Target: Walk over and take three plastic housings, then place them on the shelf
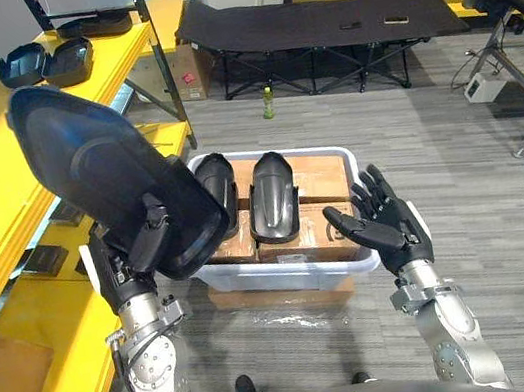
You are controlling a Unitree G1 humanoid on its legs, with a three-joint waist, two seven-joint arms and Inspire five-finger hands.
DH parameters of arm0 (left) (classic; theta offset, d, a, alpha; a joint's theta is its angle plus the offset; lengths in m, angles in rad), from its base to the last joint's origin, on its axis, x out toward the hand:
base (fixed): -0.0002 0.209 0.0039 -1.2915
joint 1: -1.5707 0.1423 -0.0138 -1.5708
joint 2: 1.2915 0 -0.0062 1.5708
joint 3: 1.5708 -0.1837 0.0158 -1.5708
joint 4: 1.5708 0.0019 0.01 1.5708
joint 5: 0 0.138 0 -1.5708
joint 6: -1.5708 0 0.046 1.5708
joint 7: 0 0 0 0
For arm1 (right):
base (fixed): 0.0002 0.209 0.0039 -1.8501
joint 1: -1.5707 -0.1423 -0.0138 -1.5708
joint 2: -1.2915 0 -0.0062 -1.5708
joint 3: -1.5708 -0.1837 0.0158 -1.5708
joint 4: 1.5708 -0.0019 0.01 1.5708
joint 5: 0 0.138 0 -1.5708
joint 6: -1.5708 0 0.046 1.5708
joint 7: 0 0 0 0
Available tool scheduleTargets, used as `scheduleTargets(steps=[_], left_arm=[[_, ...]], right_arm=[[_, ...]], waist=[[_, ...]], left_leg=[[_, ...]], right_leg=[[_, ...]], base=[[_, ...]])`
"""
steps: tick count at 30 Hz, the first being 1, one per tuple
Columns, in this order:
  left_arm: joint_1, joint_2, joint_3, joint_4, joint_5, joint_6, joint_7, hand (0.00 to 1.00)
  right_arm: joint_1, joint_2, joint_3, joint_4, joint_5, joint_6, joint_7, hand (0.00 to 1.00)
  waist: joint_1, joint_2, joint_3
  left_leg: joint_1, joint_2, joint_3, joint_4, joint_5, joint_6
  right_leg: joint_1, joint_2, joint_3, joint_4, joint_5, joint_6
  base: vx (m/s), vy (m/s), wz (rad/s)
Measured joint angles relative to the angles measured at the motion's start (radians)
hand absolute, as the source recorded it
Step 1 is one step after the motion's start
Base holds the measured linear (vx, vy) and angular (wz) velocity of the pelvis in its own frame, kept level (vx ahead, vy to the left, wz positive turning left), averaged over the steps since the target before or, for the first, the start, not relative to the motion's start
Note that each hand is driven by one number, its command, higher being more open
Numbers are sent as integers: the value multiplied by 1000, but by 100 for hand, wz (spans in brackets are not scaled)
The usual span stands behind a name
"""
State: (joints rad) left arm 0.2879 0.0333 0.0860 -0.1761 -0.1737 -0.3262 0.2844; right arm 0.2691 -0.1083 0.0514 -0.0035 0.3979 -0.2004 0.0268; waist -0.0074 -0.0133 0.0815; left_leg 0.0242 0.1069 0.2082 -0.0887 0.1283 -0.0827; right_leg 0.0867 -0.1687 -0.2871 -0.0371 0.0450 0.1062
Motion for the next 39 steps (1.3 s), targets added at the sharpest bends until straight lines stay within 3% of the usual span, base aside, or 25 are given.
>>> scheduleTargets(steps=[8, 12, 16, 19, 22, 24, 26, 27, 30, 33, 35, 36, 38, 39], left_arm=[[29, -20, -2, -138, -10, -1, 21, 0], [33, -31, 2, -151, -10, 2, 26, 0], [117, -35, 38, -238, -10, 9, 31, 0], [144, -34, 43, -264, -15, 9, 10, 0], [105, -19, -4, -264, -33, 7, -91, 0], [100, -19, -45, -264, -54, 0, -122, 0], [113, -19, -47, -264, -54, 0, -123, 0], [120, -19, -31, -264, -55, 0, -123, 0], [121, -11, -18, -265, -65, 0, -147, 0], [101, 34, -63, -262, -71, 1, -222, 0], [90, 62, -109, -255, -89, 1, -274, 0], [85, 65, -119, -255, -93, 1, -285, 0], [71, 62, -123, -255, -94, 1, -299, 0], [73, 57, -123, -253, -97, 1, -296, 0]], right_arm=[[-111, -2, 98, 8, -120, 11, -102, 100], [-123, -3, 134, 9, -117, 57, -106, 100], [-130, -2, 159, 9, -117, 88, -96, 100], [-129, -3, 166, 8, -119, 121, -97, 100], [-127, -17, 123, -1, -153, 130, -114, 100], [-132, -31, 92, -1, -190, 130, -120, 100], [-138, -36, 97, -1, -196, 130, -119, 100], [-152, -31, 131, -1, -199, 130, -115, 100], [-160, -16, 168, -13, -223, 130, -101, 100], [-166, -7, 173, -37, -234, 130, -110, 100], [-141, -7, 158, -41, -228, 130, -127, 100], [-133, -7, 152, -45, -229, 130, -127, 100], [-122, -12, 144, -45, -228, 130, -121, 100], [-119, -13, 144, -46, -227, 130, -117, 100]], waist=[[12, 6, 1], [41, 12, 4], [85, 16, 7], [84, 24, 16], [40, 32, 25], [58, 52, 39], [76, 62, 48], [91, 68, 52], [86, 49, 51], [47, 37, 66], [20, 31, 69], [21, 29, 69], [35, 32, 79], [36, 37, 82]], left_leg=[[1, 0, -49, 3, 2, -1], [0, -16, -118, 0, 3, -4], [-22, -17, -173, 3, 12, -11], [-38, -24, -208, -1, 17, -2], [-131, 20, 40, 41, -20, 49], [-158, 23, 103, 49, -21, 43], [-152, 17, 141, 48, -17, 38], [-129, 19, 171, 47, 31, 46], [-112, 4, 184, 40, 47, 58], [-125, -23, 132, 4, 61, 81], [-138, -47, 61, 1, 64, 81], [-143, -54, 47, 1, 68, 80], [-167, -67, 16, 4, 92, 74], [-171, -66, 10, 4, 101, 68]], right_leg=[[31, 5, -42, -2, -3, -2], [73, -5, -121, 7, -28, 4], [79, -2, -174, 22, -48, -4], [115, -4, -244, 42, -62, 8], [142, -12, -453, 43, -67, 14], [145, -26, -502, 54, -89, 24], [145, -47, -499, 63, -93, 28], [144, -61, -465, 84, -97, 35], [138, -86, -441, 104, -102, 39], [104, -92, -298, 163, -147, -33], [104, -92, -188, 203, -193, -48], [105, -92, -172, 208, -210, -46], [105, -86, -174, 211, -247, 3], [106, -80, -177, 212, -247, 11]], base=[[-5, -14, 14], [-36, -15, 56], [-18, -27, 44], [-14, -43, 72], [-67, 13, 189], [-48, 111, 105], [14, 142, 14], [40, 131, -41], [44, 83, -25], [40, 87, 50], [-1, 40, 103], [1, -26, 75], [-27, -73, 52], [-59, -77, 34]])
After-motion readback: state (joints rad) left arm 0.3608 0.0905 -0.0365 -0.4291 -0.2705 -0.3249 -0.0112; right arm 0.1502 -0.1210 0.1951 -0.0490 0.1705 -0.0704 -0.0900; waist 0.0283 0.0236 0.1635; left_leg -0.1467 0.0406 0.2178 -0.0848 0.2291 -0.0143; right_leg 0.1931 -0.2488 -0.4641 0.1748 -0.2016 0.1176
